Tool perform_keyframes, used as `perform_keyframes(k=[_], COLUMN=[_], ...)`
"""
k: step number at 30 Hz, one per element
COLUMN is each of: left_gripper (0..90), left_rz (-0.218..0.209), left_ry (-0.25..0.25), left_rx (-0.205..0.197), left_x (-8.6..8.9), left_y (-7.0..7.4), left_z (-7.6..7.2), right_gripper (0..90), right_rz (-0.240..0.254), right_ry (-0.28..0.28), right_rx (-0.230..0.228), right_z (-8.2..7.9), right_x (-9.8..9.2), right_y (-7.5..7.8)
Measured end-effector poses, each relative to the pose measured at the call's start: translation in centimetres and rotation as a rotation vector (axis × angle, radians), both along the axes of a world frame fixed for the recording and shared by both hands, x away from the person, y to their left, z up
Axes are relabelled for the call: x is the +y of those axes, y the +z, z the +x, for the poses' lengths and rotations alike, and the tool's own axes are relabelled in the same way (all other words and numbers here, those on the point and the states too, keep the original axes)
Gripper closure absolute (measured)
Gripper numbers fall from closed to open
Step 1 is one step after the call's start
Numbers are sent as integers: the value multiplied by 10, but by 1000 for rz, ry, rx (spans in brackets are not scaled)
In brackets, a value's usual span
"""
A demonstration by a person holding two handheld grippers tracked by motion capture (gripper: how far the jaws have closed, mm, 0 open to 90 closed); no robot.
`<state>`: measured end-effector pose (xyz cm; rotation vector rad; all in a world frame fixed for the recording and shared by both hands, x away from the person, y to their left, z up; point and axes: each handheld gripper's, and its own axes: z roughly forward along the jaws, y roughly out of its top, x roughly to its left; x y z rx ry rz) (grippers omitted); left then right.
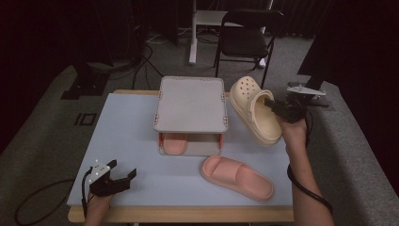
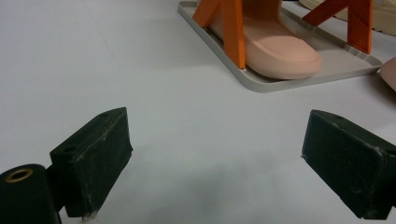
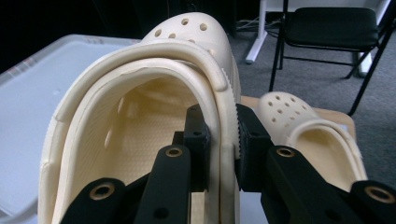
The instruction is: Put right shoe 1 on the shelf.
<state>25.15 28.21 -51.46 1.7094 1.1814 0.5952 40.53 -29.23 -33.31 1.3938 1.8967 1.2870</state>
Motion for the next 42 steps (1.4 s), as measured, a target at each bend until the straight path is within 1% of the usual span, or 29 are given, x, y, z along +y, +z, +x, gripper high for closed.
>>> perform_keyframes(k=[4, 5, 7, 10, 13, 16, 19, 22, 24, 27, 28, 30, 31, 34, 42], left_gripper=[79, 79, 79, 79, 79, 79, 79, 79, 79, 79, 79, 79, 79, 79, 79], left_rz=[-1, -4, -1, 2, 4, 5, 10, 14, 17, 25, 25, 26, 29, 29, 24], left_ry=[-1, -1, -3, -3, -5, -5, -8, -11, -13, -16, -17, -20, -22, -23, -23], left_rx=[3, 3, 1, 0, -4, -4, -4, -5, -9, -12, -14, -14, -11, -11, -14], left_x=[0, 0, 0, -1, -1, -1, -1, -1, -2, -3, -3, -3, -3, -3, -3], left_y=[-1, -1, 0, 0, 1, 1, 0, 0, 0, 0, 0, 1, 0, 0, 0], left_z=[0, 0, 0, 0, -1, 0, -1, -1, -1, -1, -1, -2, -2, -2, -3], right_gripper=[773, 773, 773, 773, 773, 773, 772, 772, 772, 772, 772, 772, 772, 772, 772], right_rz=[4, 11, 18, 19, 12, 16, 25, 18, 16, 22, 16, 22, 22, 20, 35], right_ry=[5, 2, 5, 7, 15, 20, 26, 26, 28, 28, 27, 24, 24, 26, 18], right_rx=[-5, -9, -14, -17, -24, -18, -20, -22, -22, -19, -18, -18, -18, -18, -20], right_z=[3, 4, 6, 8, 11, 13, 17, 18, 22, 24, 25, 28, 28, 31, 36], right_x=[6, 12, 17, 22, 34, 40, 51, 56, 66, 72, 77, 83, 83, 95, 116], right_y=[5, 9, 12, 14, 17, 18, 20, 20, 22, 22, 23, 23, 23, 24, 26])
